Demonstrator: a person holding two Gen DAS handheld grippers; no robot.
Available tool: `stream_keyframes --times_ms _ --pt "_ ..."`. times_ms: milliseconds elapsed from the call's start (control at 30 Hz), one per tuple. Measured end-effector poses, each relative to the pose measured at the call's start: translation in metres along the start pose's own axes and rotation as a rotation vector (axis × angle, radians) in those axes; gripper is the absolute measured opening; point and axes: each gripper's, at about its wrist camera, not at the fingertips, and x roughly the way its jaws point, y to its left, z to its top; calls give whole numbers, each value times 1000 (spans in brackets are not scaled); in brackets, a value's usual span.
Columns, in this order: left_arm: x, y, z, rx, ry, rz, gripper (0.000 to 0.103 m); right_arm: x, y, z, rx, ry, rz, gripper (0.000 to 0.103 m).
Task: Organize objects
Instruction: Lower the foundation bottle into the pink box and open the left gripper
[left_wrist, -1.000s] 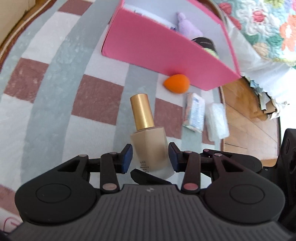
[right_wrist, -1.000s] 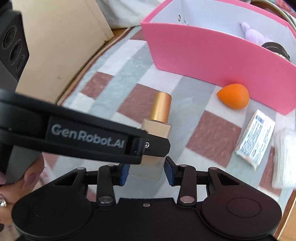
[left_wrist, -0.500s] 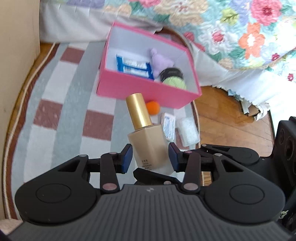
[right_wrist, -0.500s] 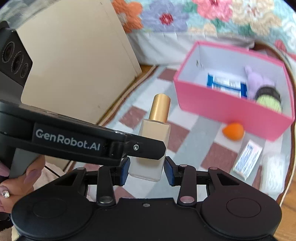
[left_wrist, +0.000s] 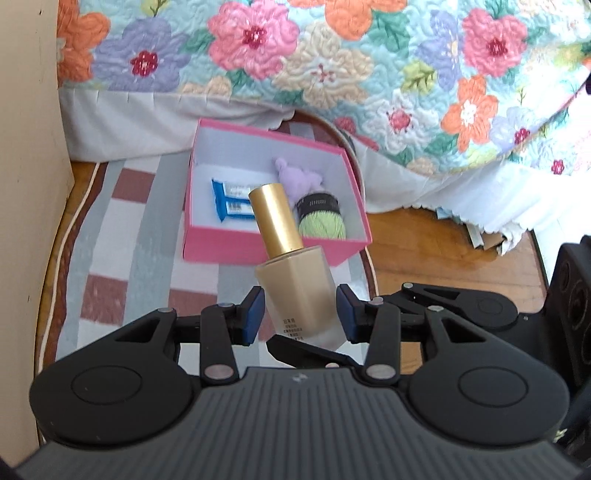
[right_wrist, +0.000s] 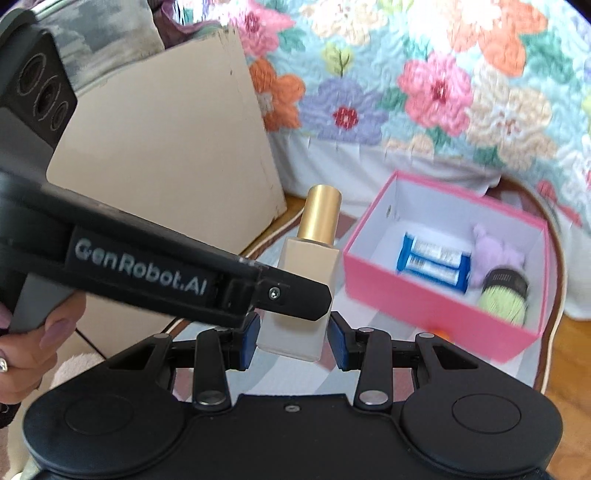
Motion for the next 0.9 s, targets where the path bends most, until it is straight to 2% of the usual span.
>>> stream_keyframes --times_ms 100,233,467,667,900 --pt "5 -2 11 11 -13 18 41 5 -7 9 19 -18 7 45" --pt "19 0 31 14 -21 30 41 17 -13 25 -18 -25 -24 45" --pt "65 7 77 11 -16 34 41 51 -51 60 -45 -13 -77 45" --pt "126 14 106 27 27 70 41 95 -105 75 102 22 -55 45" --pt "209 45 127 -14 75 96 41 166 -161 76 241 56 -61 44"
